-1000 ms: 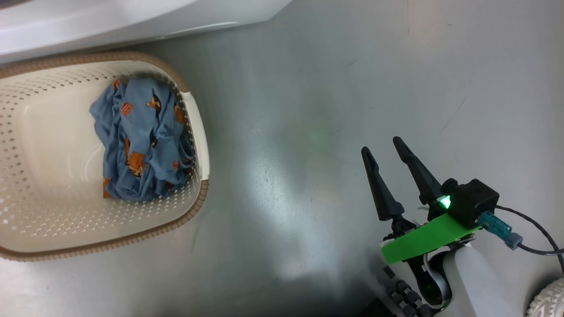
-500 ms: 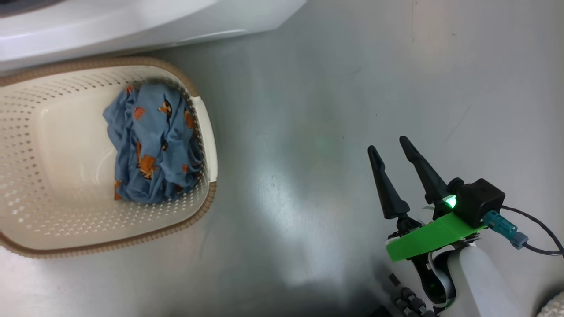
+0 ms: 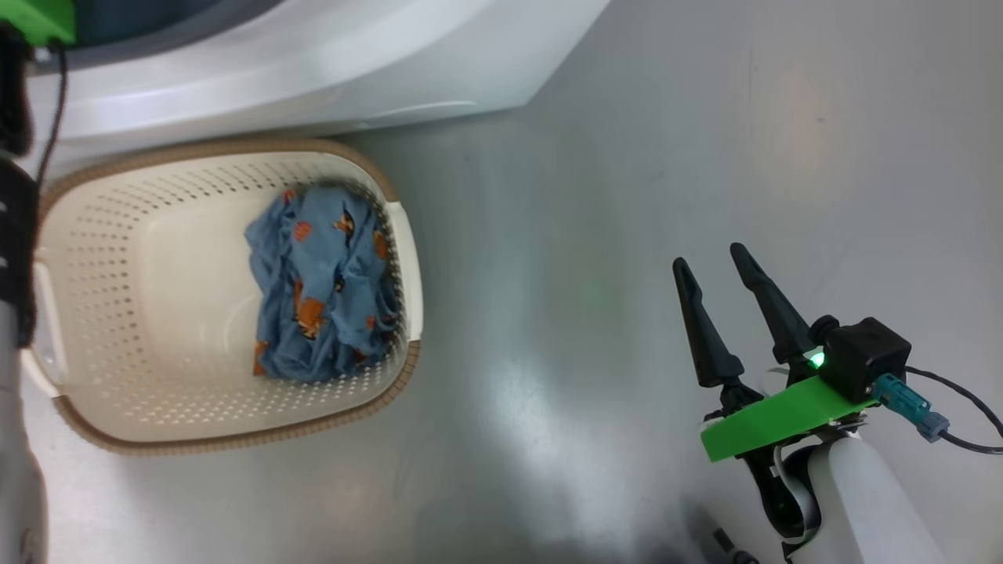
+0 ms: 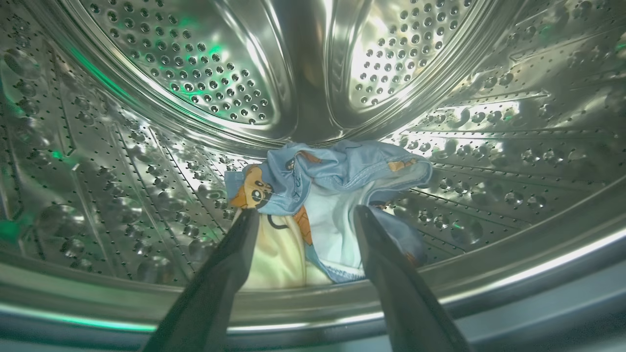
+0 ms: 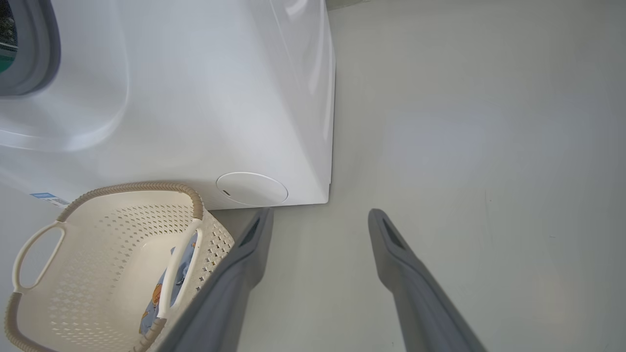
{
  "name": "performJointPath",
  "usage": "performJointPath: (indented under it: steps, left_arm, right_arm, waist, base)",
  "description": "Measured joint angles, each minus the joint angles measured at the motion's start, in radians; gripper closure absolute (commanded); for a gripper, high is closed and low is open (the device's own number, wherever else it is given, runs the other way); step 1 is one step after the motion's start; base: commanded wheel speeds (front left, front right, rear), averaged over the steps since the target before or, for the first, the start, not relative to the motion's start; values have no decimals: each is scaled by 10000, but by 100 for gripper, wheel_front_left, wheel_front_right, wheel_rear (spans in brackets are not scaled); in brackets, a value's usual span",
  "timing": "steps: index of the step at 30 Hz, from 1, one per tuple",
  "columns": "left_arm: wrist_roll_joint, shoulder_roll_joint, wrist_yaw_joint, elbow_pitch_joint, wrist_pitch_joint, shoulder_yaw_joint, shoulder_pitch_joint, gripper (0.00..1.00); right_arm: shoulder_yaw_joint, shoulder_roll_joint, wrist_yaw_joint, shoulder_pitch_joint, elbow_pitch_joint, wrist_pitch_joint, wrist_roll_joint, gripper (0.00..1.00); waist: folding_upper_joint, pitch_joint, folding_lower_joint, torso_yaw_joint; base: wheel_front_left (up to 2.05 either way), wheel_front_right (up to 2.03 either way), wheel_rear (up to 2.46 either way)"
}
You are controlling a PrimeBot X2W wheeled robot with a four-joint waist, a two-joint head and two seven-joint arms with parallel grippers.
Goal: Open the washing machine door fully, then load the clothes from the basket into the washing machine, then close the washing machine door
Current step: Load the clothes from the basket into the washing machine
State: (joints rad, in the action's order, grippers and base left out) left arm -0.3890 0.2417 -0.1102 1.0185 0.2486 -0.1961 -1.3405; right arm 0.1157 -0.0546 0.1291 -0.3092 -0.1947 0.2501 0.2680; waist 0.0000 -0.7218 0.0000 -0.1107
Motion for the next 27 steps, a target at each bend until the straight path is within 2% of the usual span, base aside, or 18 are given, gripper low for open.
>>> performJointPath:
  steps: [13,27]
  left_arm:
    - [-104,-221,90,-1893,81,464,2101,0]
    - [267,-696,261,-4700,81,602,5522,0]
  right_arm:
    - [-339,-6,0,9,-190,-2,-370,0]
    - [-581,-2,0,843,-222,-2,-780,0]
  waist:
    - [0,1118,0,526]
    - [0,3087,0,870]
  base:
    - [0,0,0]
    - [0,0,0]
